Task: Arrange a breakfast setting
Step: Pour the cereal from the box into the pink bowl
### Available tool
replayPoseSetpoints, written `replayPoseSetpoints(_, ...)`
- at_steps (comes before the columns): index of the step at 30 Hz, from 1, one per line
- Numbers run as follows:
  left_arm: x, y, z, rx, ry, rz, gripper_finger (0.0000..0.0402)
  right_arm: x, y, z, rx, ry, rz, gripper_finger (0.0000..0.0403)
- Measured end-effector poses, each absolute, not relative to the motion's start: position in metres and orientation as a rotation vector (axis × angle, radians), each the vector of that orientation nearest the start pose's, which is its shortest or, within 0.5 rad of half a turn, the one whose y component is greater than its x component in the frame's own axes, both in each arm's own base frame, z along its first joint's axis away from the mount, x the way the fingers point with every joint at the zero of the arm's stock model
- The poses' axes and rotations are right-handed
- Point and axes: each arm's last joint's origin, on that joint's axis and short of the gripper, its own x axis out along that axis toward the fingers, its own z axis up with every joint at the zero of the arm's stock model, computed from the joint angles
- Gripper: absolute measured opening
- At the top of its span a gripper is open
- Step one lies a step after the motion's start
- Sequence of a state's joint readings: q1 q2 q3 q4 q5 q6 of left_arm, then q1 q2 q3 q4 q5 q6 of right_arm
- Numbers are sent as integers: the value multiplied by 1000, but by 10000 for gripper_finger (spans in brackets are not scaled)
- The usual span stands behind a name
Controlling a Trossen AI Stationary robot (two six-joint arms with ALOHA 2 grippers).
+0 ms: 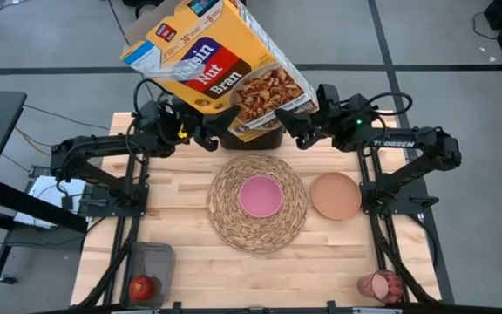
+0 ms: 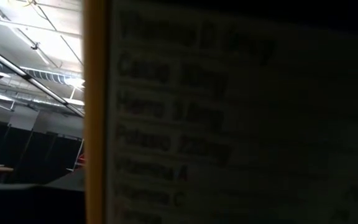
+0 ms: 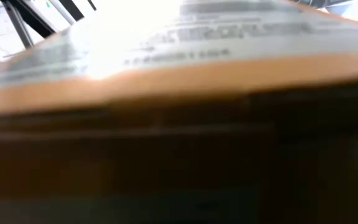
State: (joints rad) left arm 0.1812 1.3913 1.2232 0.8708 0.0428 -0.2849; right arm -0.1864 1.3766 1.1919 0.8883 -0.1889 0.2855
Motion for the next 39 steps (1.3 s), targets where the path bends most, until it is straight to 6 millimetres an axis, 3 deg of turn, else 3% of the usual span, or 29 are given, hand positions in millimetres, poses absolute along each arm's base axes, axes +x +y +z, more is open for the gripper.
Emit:
replayPoseSetpoints(4,294,53,443,-204,-706,31,309,290,-49,439,141,-686,95,297)
replayPoseSetpoints(11,291,53,445,-229,-711,23,313,289,-53,439,136,-698,80,261)
replayPoseSetpoints(27,275,51,452,-266,-625,26,314,290,-56,438,123,-708,70,260)
replayPoseSetpoints(35,275,51,452,-251,-624,29,271,290,-57,438,123,-707,71,260)
replayPoseSetpoints(39,275,51,452,-261,-625,33,288,290,-57,438,122,-709,69,260)
